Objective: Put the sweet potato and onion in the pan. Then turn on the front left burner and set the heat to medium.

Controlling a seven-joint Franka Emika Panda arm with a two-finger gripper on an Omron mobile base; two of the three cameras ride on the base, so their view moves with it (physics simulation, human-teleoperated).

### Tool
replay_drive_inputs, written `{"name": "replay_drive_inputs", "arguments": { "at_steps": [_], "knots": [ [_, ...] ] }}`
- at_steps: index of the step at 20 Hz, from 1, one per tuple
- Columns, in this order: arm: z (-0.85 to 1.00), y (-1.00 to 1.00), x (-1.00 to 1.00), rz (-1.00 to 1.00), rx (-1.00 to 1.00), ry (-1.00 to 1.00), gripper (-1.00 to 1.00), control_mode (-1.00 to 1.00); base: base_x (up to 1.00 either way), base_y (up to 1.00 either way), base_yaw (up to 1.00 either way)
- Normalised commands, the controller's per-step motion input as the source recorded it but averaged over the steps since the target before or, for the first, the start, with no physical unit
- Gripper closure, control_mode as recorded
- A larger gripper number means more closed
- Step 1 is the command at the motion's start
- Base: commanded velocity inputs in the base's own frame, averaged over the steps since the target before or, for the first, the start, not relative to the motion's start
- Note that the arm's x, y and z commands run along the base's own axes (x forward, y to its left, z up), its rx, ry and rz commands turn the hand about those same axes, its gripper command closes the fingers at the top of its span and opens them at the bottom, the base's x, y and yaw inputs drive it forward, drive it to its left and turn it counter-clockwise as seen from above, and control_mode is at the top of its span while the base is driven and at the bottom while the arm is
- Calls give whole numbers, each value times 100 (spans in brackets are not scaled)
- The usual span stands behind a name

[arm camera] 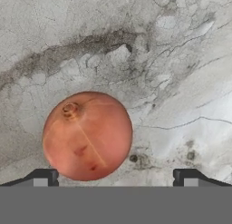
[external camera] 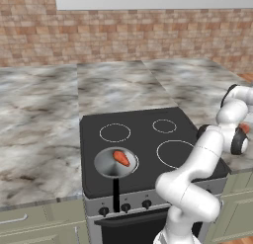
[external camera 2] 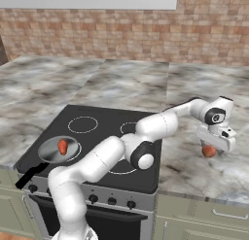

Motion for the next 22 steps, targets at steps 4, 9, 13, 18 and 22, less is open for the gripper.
{"name": "replay_drive_inputs", "arguments": {
  "at_steps": [4, 9, 13, 18, 22],
  "knots": [
    [-20, 8, 4, 0, 0, -3, -100, -100, 0, 0, 0],
    [-15, 12, 0, 0, 0, -5, -100, -100, 0, 0, 0],
    [-18, 10, 5, 0, 0, -8, -100, -100, 0, 0, 0],
    [-36, 6, 7, 1, 0, -16, -100, -100, 0, 0, 0],
    [-31, 5, 6, 1, 0, -17, -100, -100, 0, 0, 0]
  ]
}}
